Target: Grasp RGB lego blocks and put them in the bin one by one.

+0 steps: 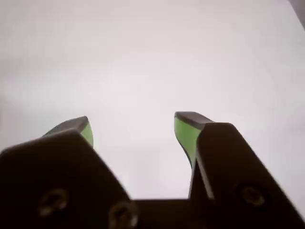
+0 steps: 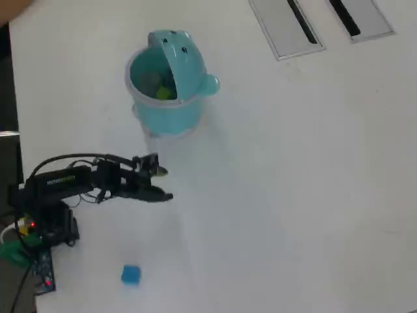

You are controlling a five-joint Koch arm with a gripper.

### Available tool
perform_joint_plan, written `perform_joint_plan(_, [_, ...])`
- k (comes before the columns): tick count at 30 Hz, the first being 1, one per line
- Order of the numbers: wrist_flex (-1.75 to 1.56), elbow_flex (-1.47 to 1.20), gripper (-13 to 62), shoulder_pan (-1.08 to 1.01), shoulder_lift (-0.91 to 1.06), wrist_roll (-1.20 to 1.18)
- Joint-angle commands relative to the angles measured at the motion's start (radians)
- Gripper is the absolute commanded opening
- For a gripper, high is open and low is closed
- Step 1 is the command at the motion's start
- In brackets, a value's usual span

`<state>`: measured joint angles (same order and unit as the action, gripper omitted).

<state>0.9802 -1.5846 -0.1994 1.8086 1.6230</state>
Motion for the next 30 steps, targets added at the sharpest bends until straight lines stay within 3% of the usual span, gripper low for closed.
perform_joint_plan(1, [0.0,0.008,32.2,-0.044,0.04,-0.014])
perform_joint_plan(9, [0.035,-0.124,33.6,-0.219,0.037,0.015])
perform_joint_plan(15, [0.029,-0.17,34.7,-0.331,0.023,0.241])
perform_joint_plan(30, [-0.054,-0.249,35.7,-0.537,-0.066,0.351])
